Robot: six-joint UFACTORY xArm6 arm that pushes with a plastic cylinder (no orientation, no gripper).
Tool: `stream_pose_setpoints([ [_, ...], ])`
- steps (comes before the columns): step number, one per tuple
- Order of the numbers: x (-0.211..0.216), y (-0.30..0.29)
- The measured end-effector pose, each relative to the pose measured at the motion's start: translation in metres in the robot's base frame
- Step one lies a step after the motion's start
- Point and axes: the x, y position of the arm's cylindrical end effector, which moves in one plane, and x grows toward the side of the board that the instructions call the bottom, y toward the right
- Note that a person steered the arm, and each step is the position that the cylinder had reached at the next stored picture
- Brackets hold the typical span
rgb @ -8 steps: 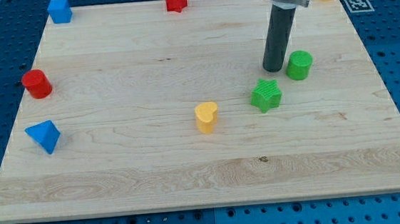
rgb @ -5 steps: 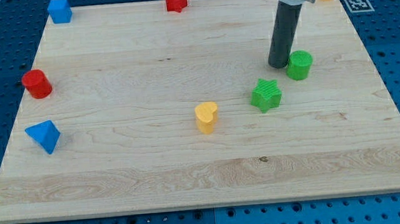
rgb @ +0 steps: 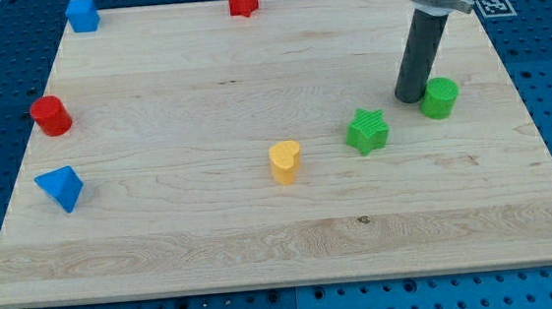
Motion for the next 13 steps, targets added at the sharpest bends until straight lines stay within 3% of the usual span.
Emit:
stream_pose_setpoints([
  [5,0.063,0.003],
  [13,0.015,0.031],
])
